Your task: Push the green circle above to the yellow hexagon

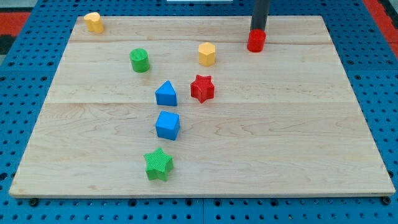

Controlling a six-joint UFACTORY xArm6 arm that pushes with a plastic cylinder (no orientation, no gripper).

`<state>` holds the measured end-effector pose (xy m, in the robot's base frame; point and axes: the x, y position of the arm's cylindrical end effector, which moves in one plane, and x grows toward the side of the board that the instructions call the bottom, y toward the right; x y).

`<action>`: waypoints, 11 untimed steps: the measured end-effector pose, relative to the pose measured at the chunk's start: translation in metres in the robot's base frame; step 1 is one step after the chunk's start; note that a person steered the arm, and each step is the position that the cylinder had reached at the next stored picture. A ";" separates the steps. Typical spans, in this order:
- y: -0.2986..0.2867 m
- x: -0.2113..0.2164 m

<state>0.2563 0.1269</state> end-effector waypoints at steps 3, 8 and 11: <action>0.039 0.074; -0.226 0.112; -0.271 0.093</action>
<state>0.3493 -0.1443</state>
